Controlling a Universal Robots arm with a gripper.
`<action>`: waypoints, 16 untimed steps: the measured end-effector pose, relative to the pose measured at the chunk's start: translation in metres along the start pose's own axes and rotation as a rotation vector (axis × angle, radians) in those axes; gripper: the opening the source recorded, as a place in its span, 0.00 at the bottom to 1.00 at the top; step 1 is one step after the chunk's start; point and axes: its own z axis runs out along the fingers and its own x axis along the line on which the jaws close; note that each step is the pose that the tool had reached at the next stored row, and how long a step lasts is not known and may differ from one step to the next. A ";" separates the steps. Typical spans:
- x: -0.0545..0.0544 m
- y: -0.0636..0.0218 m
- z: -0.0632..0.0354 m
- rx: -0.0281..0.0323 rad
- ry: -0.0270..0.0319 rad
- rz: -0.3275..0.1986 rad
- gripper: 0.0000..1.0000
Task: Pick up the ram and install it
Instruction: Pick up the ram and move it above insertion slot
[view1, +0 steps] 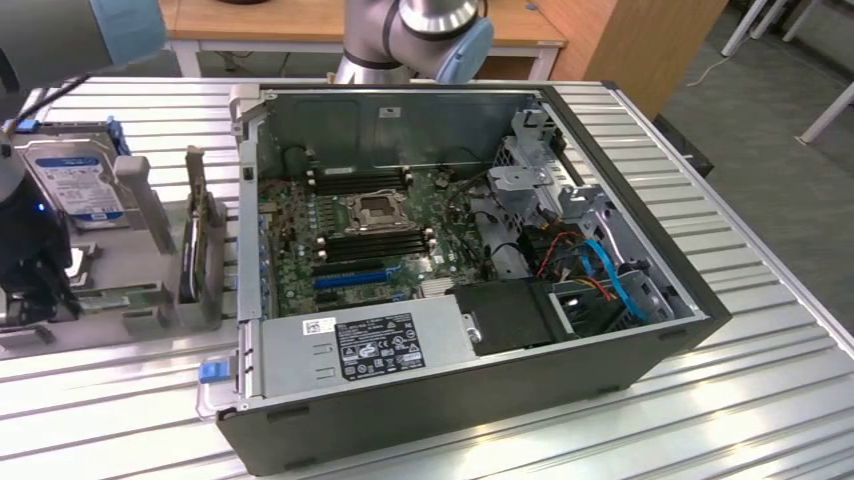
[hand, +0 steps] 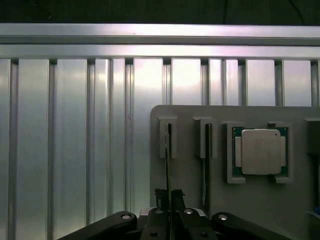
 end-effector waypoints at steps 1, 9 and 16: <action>0.000 0.0002 -0.0045 0.0001 0.0000 0.000 0.14; -0.001 0.0017 -0.0408 0.0001 0.0000 0.000 0.14; -0.001 0.0031 -0.0726 0.0000 0.0003 0.001 0.14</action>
